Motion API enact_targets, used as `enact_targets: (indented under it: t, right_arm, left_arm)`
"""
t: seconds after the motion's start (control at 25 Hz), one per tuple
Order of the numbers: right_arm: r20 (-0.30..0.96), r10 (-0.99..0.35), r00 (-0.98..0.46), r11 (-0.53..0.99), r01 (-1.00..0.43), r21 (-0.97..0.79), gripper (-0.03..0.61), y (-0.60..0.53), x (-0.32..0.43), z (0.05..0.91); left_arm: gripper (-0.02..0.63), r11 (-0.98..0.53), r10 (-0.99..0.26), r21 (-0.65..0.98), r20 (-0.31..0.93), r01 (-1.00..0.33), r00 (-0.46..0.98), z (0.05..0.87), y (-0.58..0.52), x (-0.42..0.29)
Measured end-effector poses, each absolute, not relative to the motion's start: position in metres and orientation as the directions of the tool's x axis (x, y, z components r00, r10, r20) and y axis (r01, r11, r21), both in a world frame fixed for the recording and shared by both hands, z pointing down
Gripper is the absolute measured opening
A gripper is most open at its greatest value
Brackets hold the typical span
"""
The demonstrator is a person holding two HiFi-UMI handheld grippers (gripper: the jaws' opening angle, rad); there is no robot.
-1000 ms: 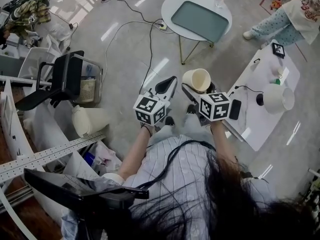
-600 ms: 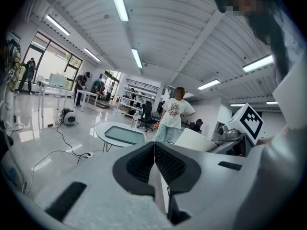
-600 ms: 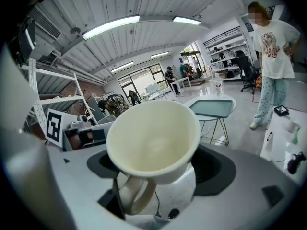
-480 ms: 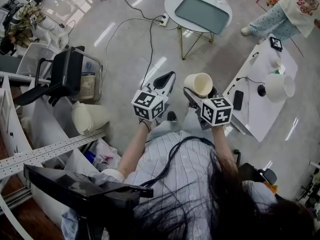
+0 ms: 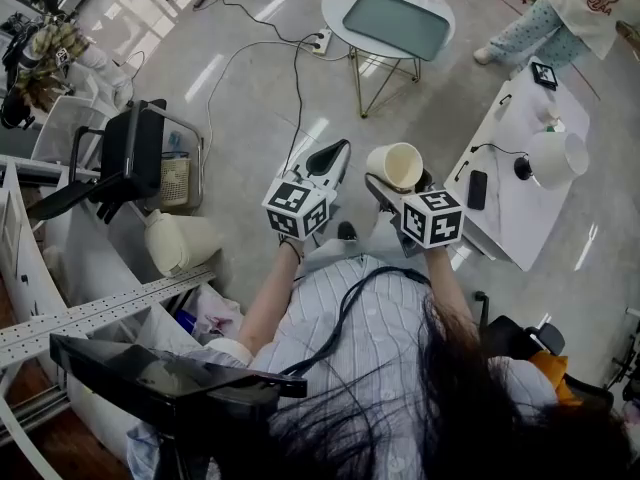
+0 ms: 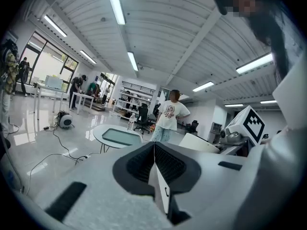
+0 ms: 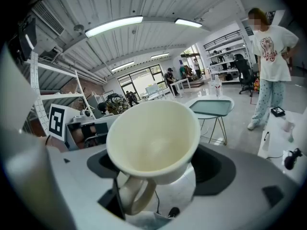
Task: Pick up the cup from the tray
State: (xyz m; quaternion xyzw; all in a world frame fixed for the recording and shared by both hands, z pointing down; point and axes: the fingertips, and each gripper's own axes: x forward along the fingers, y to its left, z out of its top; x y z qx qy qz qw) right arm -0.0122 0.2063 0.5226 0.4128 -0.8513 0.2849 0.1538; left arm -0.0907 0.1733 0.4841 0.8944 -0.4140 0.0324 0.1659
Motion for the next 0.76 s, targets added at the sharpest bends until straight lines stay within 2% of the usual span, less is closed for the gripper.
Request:
enact_targets:
  t: [0.76]
  right_arm:
    - [0.499,-0.620,-0.605,0.489,-0.796,-0.358,0.408,0.208,-0.008,0.523]
  left_arm:
    - [0.014,-0.625,-0.705,0.279,0.201,-0.729,0.680,0.490,0.177,-0.080]
